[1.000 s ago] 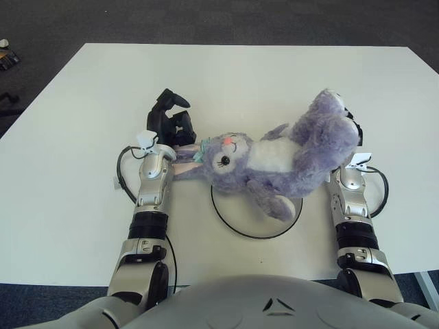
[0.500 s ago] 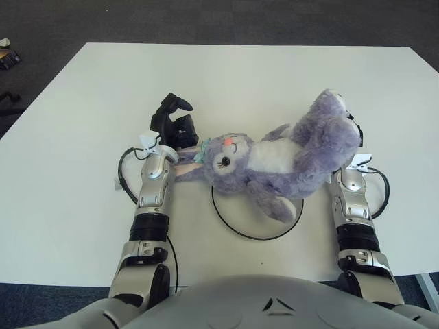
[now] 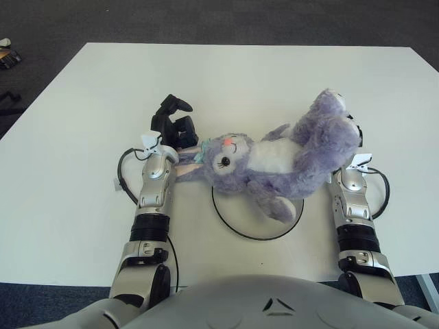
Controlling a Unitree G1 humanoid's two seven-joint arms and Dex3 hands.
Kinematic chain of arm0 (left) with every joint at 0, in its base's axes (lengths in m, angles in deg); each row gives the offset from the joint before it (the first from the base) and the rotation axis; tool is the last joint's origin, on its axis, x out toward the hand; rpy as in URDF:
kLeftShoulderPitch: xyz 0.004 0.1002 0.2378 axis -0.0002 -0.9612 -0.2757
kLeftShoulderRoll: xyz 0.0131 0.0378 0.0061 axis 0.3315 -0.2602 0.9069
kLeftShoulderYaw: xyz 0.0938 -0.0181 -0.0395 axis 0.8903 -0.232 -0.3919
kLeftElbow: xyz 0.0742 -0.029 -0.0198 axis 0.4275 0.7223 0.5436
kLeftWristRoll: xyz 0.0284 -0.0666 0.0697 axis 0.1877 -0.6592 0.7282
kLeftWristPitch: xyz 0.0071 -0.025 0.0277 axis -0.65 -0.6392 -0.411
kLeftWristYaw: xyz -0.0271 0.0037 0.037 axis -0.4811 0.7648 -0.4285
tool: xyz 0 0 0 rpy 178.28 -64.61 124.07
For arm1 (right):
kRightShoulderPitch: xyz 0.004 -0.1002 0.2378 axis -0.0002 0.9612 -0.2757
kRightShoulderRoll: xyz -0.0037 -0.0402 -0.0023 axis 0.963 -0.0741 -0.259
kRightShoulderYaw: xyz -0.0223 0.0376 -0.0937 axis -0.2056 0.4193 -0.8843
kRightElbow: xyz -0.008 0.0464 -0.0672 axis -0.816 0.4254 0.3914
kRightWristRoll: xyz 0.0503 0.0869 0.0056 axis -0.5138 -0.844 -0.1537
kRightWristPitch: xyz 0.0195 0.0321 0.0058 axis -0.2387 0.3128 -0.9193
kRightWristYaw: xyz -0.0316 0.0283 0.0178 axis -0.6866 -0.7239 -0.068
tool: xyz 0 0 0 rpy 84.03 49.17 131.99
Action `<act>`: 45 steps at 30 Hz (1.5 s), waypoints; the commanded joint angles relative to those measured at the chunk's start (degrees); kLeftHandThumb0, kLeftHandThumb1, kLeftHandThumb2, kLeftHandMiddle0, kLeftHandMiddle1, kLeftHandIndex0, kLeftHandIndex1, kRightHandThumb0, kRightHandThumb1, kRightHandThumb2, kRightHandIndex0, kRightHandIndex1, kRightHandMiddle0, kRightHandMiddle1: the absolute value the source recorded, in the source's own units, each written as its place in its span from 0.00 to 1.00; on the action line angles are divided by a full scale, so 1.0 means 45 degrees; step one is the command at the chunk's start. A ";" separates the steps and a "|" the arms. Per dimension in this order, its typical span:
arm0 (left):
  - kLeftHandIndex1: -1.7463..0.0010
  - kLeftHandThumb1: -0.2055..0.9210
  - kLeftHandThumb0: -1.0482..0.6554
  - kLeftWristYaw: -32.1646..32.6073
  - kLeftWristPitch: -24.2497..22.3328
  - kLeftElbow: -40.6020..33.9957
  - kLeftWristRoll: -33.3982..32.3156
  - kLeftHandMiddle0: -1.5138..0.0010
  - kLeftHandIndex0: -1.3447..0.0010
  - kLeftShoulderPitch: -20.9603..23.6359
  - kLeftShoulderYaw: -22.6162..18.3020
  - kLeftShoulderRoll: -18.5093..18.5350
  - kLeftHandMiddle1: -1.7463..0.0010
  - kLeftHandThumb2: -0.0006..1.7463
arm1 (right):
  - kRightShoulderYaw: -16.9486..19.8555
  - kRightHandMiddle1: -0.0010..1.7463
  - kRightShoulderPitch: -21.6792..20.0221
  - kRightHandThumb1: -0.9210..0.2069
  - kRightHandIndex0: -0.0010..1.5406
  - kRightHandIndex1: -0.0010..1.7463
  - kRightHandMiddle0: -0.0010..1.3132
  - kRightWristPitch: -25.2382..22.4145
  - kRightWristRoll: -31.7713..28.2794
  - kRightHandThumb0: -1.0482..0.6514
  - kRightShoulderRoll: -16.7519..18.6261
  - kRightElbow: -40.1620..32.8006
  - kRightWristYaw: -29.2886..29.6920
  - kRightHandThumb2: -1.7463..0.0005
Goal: Put the doll into the plate.
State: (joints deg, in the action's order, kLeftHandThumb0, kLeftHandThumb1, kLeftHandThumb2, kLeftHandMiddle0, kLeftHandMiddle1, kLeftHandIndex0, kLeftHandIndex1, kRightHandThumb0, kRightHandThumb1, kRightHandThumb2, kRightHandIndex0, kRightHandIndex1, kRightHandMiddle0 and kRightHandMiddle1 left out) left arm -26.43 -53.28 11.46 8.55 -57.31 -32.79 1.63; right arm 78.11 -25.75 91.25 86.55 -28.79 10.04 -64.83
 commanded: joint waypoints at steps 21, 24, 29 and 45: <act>0.00 0.42 0.33 0.0003 -0.0267 0.0573 0.0262 0.19 0.52 -0.0791 0.0147 -0.0106 0.00 0.78 | 0.0058 1.00 0.1394 0.52 0.86 1.00 0.46 -0.0324 -0.0136 0.33 0.0278 0.0458 -0.0201 0.26; 0.00 0.43 0.33 -0.0092 -0.0252 0.0614 0.0231 0.19 0.52 -0.0783 0.0161 -0.0071 0.00 0.78 | 0.0059 1.00 0.1396 0.52 0.86 1.00 0.46 -0.0324 -0.0138 0.33 0.0282 0.0447 -0.0202 0.26; 0.00 0.43 0.33 -0.0173 -0.0164 0.0711 0.0282 0.19 0.53 -0.0784 0.0212 -0.0015 0.00 0.78 | 0.0031 1.00 0.1447 0.52 0.86 1.00 0.46 -0.0339 -0.0089 0.33 0.0316 0.0335 -0.0149 0.26; 0.00 0.43 0.33 0.0124 -0.0691 0.1049 0.0743 0.19 0.53 -0.0756 0.0465 0.0081 0.00 0.78 | -0.0044 1.00 0.1602 0.52 0.87 1.00 0.46 -0.0534 -0.0058 0.33 0.0389 -0.0016 -0.0151 0.26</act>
State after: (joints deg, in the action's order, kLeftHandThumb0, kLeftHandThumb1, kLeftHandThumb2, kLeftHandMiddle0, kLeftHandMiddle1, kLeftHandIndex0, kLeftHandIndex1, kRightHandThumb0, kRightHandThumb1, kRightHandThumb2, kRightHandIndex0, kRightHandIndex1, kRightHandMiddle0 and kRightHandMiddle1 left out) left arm -26.68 -55.00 13.40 10.96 -56.85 -31.05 2.33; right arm 77.99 -24.47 89.40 86.54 -28.56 7.26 -65.64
